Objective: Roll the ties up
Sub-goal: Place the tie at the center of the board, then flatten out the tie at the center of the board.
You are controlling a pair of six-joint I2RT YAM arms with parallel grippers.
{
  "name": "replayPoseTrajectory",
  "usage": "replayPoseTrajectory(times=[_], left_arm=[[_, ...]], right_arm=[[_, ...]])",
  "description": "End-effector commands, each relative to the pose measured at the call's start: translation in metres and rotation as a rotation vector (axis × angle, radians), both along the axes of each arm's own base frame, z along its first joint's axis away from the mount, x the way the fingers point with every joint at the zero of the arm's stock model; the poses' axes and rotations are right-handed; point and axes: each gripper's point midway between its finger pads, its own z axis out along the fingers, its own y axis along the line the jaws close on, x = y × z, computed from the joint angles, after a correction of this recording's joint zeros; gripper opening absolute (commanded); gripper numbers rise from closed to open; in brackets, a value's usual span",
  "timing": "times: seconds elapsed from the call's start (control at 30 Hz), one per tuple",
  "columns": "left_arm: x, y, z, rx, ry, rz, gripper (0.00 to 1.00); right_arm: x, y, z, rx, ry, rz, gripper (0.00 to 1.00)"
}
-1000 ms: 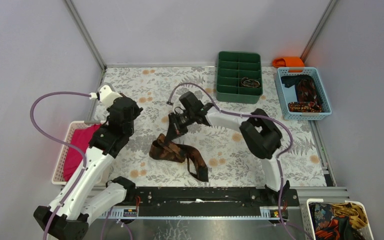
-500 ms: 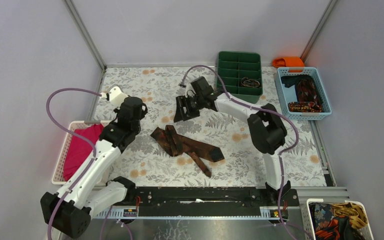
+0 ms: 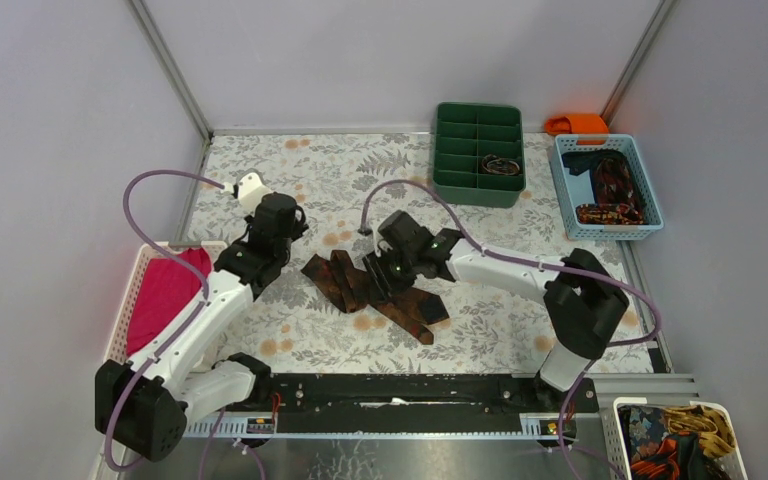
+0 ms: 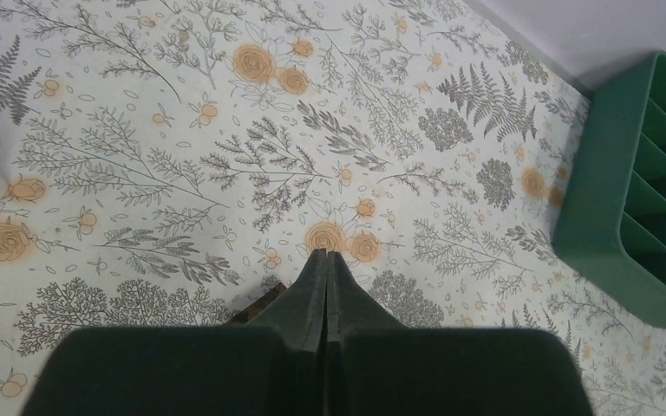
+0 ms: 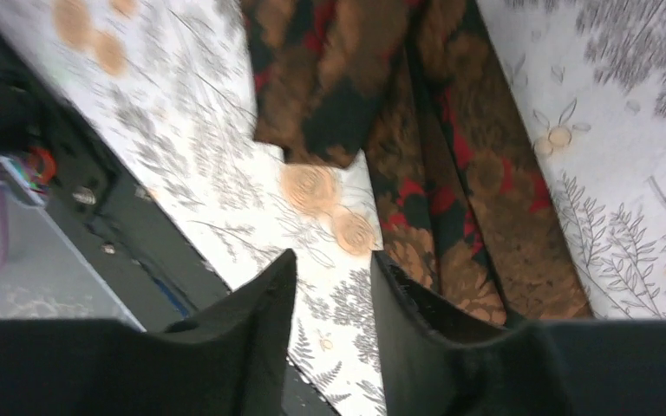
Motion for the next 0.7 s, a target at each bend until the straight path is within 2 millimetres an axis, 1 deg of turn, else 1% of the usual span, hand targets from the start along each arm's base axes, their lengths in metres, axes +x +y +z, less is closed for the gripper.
replayPoseTrajectory(times=[0.0,0.13,0.2,0.3,0.37,0.5,0.67], left_arm=[[0.005,-0.009,0.005,-0.021,-0.041,-0.037,0.00],[0.004,-0.011,0.009,-0.032,-0.053,-0.053,0.00],[0.003,-0.012,0.008,-0.035,-0.052,-0.059,0.00],[0.003,-0.013,0.005,-0.038,-0.049,-0.066,0.00],[0.004,-0.014,0.002,-0.039,-0.050,-0.069,0.00],[0.012,-0.022,-0.008,-0.048,-0.048,-0.087,0.00],[0.029,-0.034,-0.034,-0.060,-0.007,-0.103,0.00]], right_arm=[[-0.003,-0.016,-0.044,-0.108,0.022,-0.048,0.36],[0.009,-0.021,-0.067,-0.170,-0.010,-0.090,0.27],[0.015,-0.025,-0.076,-0.211,-0.025,-0.111,0.26],[0.019,-0.043,-0.091,-0.316,-0.035,-0.149,0.26],[0.019,-0.060,-0.100,-0.393,-0.042,-0.177,0.25],[0.023,-0.106,-0.106,-0.588,-0.087,-0.246,0.26],[0.033,-0.170,-0.110,-0.812,-0.100,-0.333,0.26]])
